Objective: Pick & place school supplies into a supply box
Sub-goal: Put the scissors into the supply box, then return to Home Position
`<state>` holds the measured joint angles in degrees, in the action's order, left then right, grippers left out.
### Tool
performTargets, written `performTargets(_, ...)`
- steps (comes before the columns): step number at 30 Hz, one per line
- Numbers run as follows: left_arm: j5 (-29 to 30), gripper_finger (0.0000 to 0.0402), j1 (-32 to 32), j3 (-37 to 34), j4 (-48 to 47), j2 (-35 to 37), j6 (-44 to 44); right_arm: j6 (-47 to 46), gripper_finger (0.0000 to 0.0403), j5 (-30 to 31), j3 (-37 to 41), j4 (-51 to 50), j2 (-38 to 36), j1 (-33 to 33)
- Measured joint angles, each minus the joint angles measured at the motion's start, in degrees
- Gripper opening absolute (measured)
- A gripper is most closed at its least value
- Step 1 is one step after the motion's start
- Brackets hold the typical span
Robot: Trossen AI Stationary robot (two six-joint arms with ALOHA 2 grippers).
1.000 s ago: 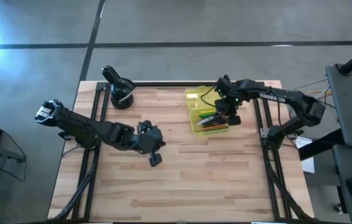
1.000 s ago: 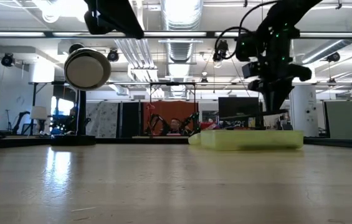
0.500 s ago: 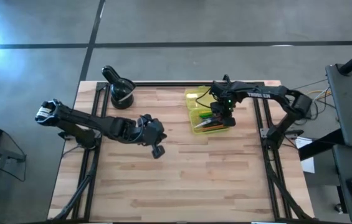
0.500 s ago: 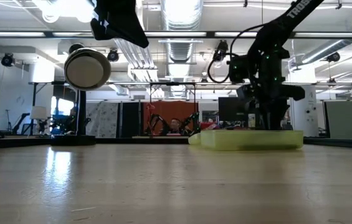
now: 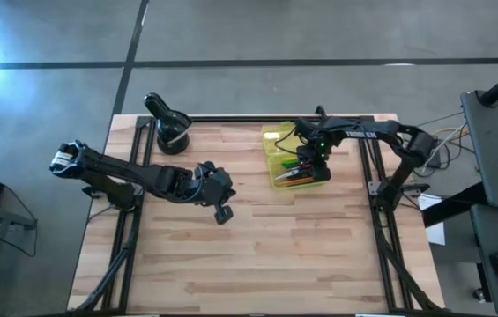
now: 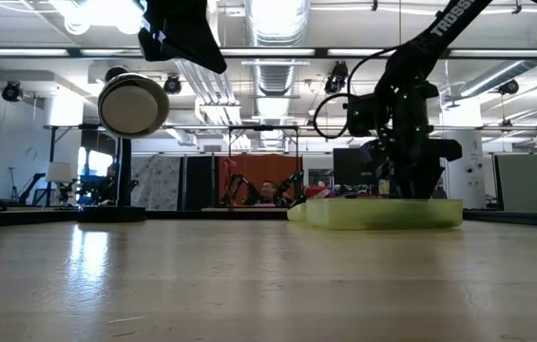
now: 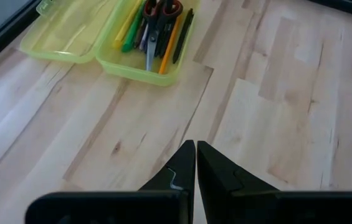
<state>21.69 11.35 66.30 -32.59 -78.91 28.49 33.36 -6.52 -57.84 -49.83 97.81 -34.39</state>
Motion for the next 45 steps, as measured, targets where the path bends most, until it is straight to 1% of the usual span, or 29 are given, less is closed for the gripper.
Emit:
performTargets(5,-0.7,0.0,0.0,0.0,0.0,0.0,0.0,-0.3,0.0149,0.0,-0.1,-1.2,-2.9,0.0)
performTargets(8,-1.1,0.0,0.0,0.0,0.0,0.0,0.0,-1.9,0.0146,0.0,-0.5,-2.3,-5.2,0.0)
performTargets(12,-1.1,0.0,0.0,0.0,0.0,0.0,0.0,-8.2,0.0139,-0.6,-0.8,-2.7,-9.2,0.0)
performTargets(14,-1.1,0.0,0.0,0.0,0.1,0.0,0.0,-12.2,0.0135,-3.7,-0.8,-2.6,-11.6,0.0)
performTargets(16,-1.1,0.0,0.0,0.0,0.6,0.0,0.1,-16.6,0.0129,-8.6,-0.8,-1.9,-14.1,0.0)
performTargets(18,-1.1,0.0,0.0,0.0,1.5,0.0,0.1,-21.2,0.0121,-13.1,-0.4,0.6,-16.9,0.4)
performTargets(20,-1.1,0.0,-0.3,0.0,2.3,0.0,0.1,-25.0,0.011,-15.5,0.3,4.1,-19.9,1.2)
performTargets(26,-1.1,0.0,-2.7,0.0,5.7,0.0,0.1,-33.8,0.007,-16.0,2.9,14.1,-27.6,3.1)
performTargets(29,-1.1,0.0,-4.2,0.0,8.9,0.0,0.0,-37.3,0.0052,-16.0,4.5,15.9,-30.4,3.1)
performTargets(32,-1.0,0.0,-5.9,0.0,12.8,0.0,-1.2,-38.8,0.004,-16.0,5.4,16.0,-32.2,3.1)
performTargets(38,1.4,0.0,-8.9,0.0,19.8,-0.3,-4.8,-42.2,0.0033,-15.9,5.7,16.2,-33.4,3.1)
performTargets(45,1.8,0.0,-10.3,0.0,25.6,-0.3,-6.7,-45.8,0.0033,-15.9,5.7,19.4,-34.5,3.4)
